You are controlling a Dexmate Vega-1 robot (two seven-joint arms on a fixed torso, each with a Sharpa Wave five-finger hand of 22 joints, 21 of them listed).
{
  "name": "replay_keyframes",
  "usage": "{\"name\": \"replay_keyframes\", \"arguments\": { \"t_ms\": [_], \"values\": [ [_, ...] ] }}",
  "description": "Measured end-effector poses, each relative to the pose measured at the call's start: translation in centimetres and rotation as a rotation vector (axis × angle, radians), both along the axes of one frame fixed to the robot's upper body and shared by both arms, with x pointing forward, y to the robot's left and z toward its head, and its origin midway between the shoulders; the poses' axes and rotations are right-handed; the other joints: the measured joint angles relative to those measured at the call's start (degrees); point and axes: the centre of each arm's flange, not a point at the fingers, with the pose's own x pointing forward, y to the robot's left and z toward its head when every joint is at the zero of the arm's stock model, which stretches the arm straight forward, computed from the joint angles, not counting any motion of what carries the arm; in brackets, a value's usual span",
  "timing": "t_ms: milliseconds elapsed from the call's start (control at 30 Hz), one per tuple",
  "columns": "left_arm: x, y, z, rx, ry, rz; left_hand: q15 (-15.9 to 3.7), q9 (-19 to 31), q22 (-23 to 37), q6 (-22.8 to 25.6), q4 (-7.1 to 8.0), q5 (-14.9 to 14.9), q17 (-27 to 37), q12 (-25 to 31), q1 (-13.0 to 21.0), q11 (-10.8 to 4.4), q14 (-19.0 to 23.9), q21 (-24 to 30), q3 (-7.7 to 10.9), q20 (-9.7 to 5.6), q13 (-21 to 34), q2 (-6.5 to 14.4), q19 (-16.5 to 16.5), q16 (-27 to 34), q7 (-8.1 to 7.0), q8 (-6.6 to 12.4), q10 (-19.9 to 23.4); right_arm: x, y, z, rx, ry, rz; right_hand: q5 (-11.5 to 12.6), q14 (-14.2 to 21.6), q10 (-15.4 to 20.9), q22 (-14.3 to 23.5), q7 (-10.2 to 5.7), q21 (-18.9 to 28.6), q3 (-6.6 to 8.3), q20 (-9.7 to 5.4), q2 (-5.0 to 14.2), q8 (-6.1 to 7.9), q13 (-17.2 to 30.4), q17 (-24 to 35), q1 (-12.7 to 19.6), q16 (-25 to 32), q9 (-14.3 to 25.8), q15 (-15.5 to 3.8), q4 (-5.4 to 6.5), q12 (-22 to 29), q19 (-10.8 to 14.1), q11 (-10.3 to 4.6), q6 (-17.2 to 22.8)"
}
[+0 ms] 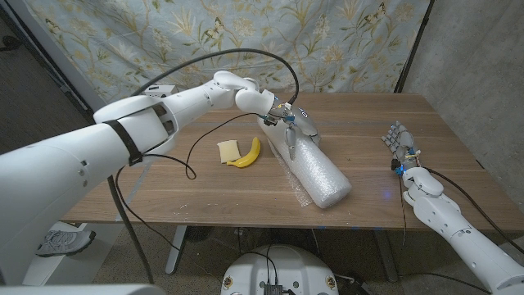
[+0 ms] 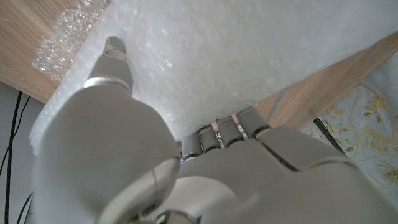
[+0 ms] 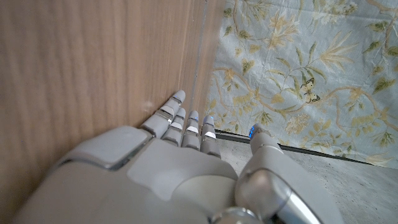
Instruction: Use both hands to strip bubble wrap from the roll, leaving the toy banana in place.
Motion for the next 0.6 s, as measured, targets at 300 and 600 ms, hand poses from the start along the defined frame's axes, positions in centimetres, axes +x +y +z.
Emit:
{"name": "replay_keyframes", "arguments": {
  "t_ms": [300, 600],
  "values": [
    [-0.1, 0.0, 0.7, -0.009, 0.005, 0.028, 0.00, 0.0, 0.0, -0.4, 0.00, -0.1, 0.1, 0.0, 0.1, -0.09, 0.0, 0.2, 0.00, 0.31, 0.0, -0.1, -0.3, -0.7, 0.00, -0.38, -0.1, -0.2, -0.2, 0.5, -0.010, -0.004, 0.001, 0.0, 0.0, 0.0, 0.0, 0.00, 0.0, 0.00, -0.07, 0.00, 0.00, 0.0, 0.0, 0.0, 0.0, 0.0, 0.00, 0.00, 0.0, 0.1, 0.00, 0.0],
    [-0.2, 0.1, 1.0, -0.014, 0.006, 0.044, 0.00, 0.1, 0.0, -0.7, 0.17, 0.1, 4.5, 0.0, 0.0, -0.09, 0.0, 0.4, -0.32, -0.01, 2.1, 0.0, -0.6, -0.9, 0.31, -0.39, -0.1, -0.6, -0.2, 1.3, -0.024, -0.024, 0.002, 0.0, 0.0, 0.0, 0.0, 0.00, 0.0, 0.00, 0.14, 0.00, 0.00, 0.0, 0.0, 0.0, 0.0, 0.0, 0.00, 0.00, 0.0, -0.1, 0.00, 0.0]
  ]
}}
